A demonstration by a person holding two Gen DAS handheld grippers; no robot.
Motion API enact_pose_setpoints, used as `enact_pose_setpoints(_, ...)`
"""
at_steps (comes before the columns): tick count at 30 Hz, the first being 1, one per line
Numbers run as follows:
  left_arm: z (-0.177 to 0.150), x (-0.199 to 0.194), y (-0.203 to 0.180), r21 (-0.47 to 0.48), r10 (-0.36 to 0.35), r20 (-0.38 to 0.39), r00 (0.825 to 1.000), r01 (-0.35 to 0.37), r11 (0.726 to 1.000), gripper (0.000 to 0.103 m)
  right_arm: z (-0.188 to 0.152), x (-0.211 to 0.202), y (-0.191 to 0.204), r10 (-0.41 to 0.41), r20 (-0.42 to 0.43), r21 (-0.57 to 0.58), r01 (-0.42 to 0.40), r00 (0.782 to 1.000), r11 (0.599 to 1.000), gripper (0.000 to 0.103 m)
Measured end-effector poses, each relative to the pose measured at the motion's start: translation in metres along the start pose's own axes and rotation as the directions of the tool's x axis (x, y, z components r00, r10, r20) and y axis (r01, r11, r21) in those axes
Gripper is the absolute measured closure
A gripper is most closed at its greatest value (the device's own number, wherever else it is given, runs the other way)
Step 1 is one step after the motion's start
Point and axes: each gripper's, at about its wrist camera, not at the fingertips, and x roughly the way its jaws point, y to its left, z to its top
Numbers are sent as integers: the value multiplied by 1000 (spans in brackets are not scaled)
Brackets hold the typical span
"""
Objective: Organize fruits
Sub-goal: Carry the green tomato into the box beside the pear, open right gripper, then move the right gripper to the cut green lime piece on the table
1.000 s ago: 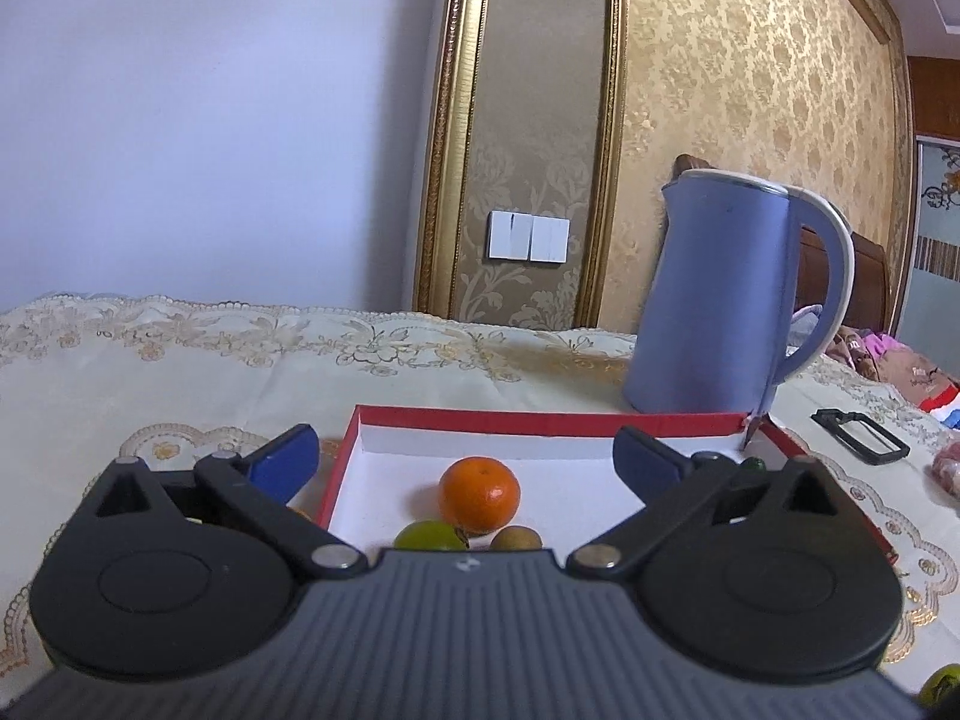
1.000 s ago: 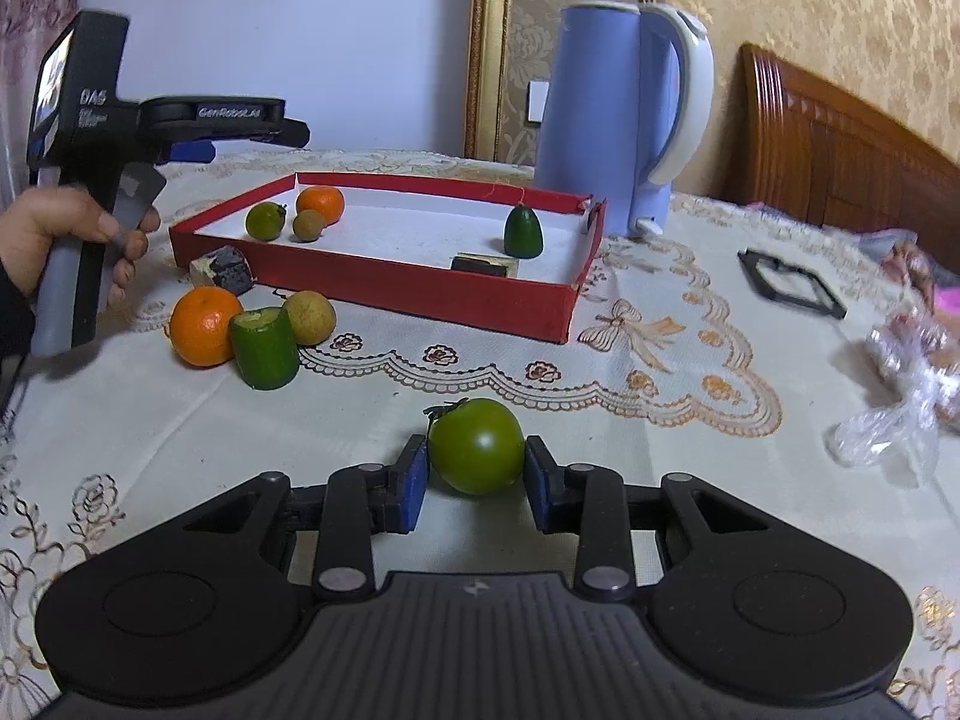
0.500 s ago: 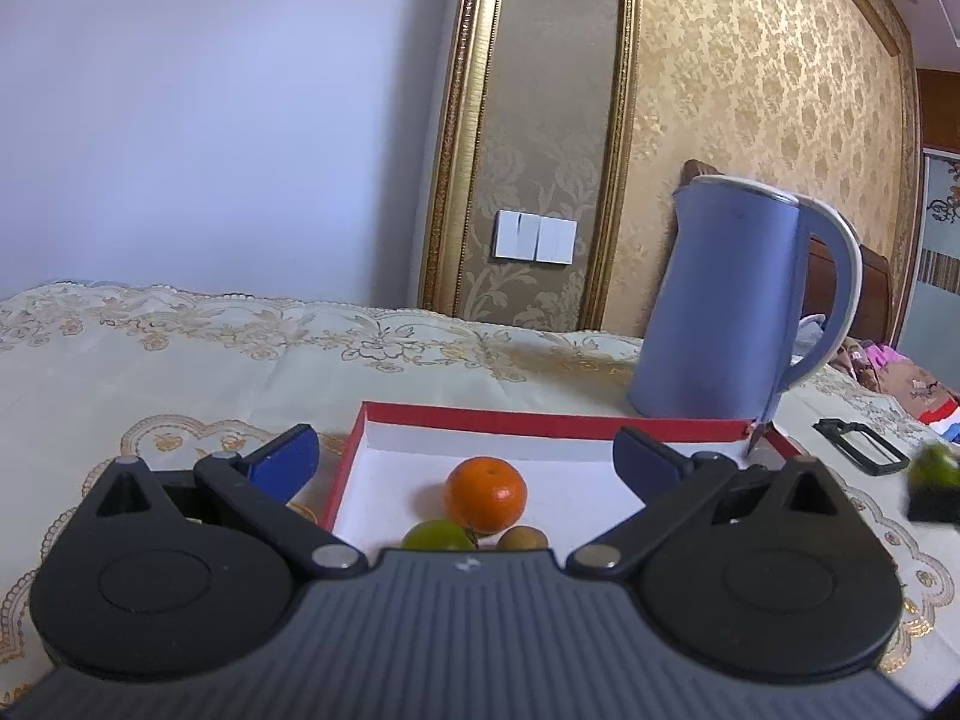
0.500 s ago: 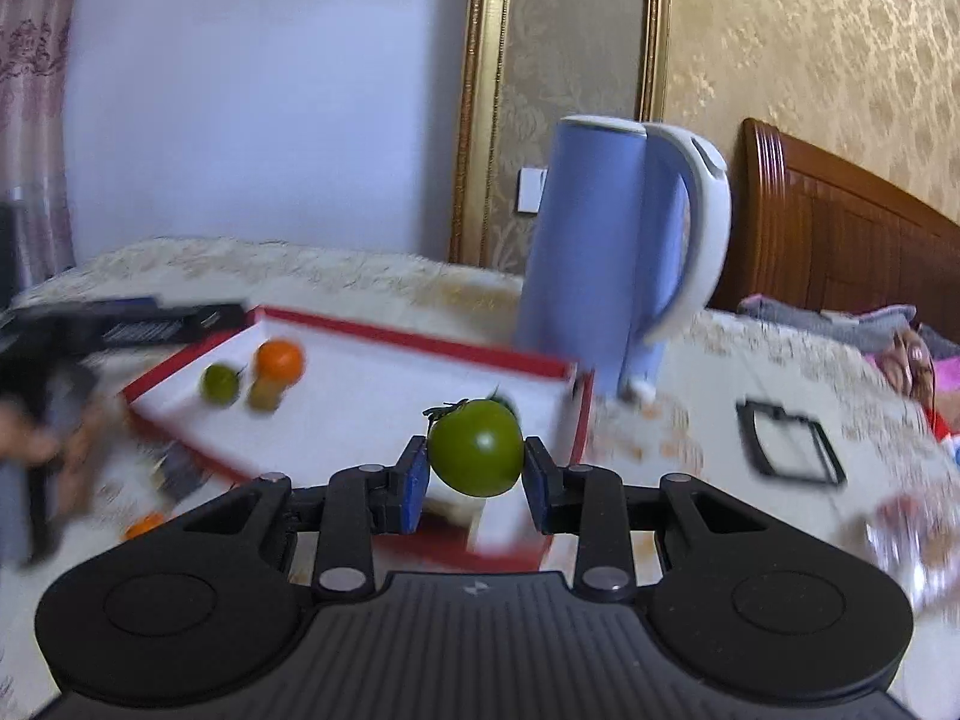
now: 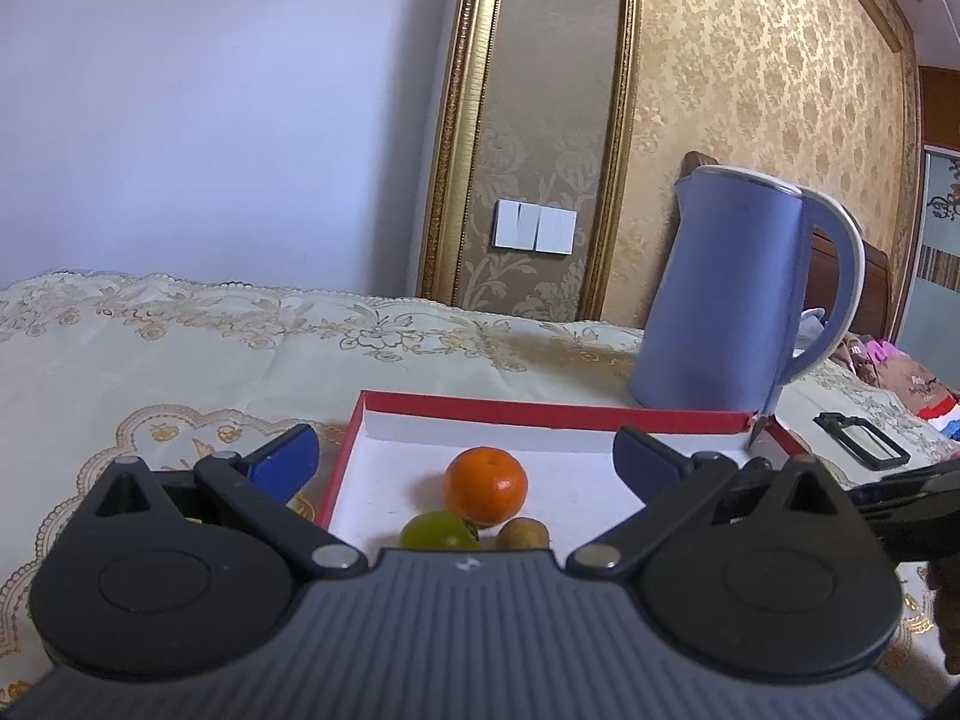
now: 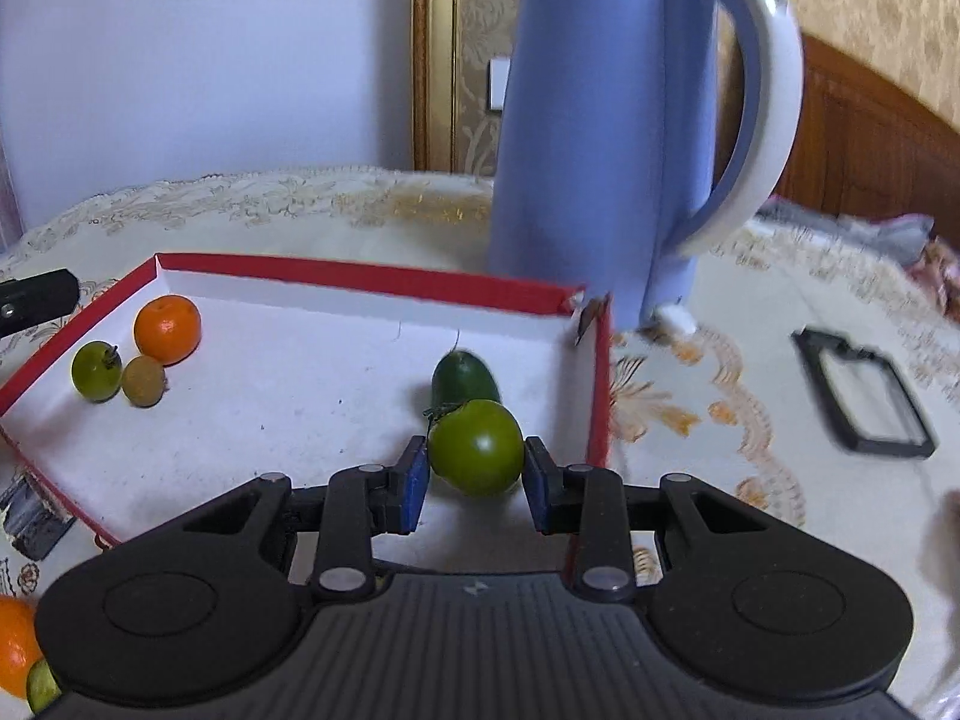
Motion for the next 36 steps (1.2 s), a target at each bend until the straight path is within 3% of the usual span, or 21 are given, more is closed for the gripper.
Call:
enact_pose_setpoints(9,-3,3,-2,13,2,-12,1000,-2,1000,0,-6,5,3,3,28,-18,-2,1000,1000,69)
enact_pose_setpoints(17,-5,5,-3,21,9,-22,1000,-9,1000,0,-11,7,12,26,54,-32,-24,998,999,39)
enact_pose_setpoints(22,-7,6,-4,28,14,-27,1000,-13,1000,0,-11,4,21,3,64,-84,3,998,996,33)
enact_pose_setpoints(25,-7,7,-3,25,14,-29,999,-14,1000,0,-11,-18,29,-49,161,-130,70,986,989,30)
enact_pose_setpoints(29,-6,7,-4,31,13,-25,1000,-13,999,0,-11,-66,32,-44,257,-130,80,965,988,10)
enact_pose_setpoints(32,-6,6,-6,39,7,-21,1000,-6,999,0,-21,-97,31,-16,278,-106,47,961,993,4)
enact_pose_setpoints(36,-4,1,-8,58,13,1,1000,-13,998,0,-51,-128,34,25,264,-77,-5,964,997,3)
